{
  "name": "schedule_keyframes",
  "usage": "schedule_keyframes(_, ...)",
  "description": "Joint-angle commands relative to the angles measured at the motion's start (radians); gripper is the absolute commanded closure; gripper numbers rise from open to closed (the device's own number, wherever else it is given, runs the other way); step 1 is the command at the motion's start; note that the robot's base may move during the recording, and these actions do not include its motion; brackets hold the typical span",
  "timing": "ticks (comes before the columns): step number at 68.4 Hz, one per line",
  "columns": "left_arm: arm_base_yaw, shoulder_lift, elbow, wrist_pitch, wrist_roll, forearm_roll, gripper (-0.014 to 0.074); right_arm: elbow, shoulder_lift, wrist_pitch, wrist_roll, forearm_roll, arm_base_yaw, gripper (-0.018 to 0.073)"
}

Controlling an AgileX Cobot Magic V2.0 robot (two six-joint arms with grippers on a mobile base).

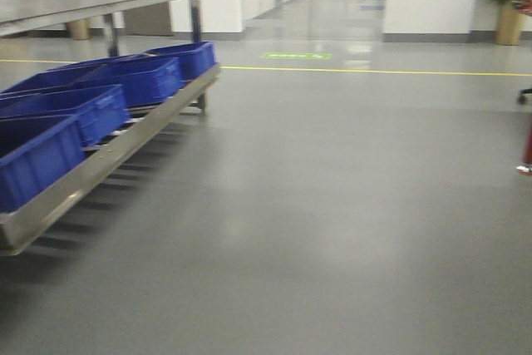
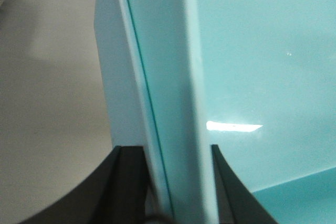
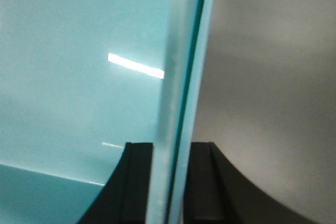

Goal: Move two blue bins to right shelf middle
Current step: 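Drive along the aisle past the red workbench carrying the bin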

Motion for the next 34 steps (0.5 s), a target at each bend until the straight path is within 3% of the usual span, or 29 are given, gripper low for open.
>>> schedule_keyframes(1, -0.004, -0.025, -0.024, -0.108, -0.011, -0.043, 0.0707, -0.014, -0.014, -0.067, -0.024, -0.022, -0.005, 0.0713)
schedule_keyframes(34, -0.004, -0.025, -0.024, -0.108, -0.011, -0.043, 0.0707, -0.014, -0.014, -0.067, -0.024, -0.022, -0.005, 0.0713)
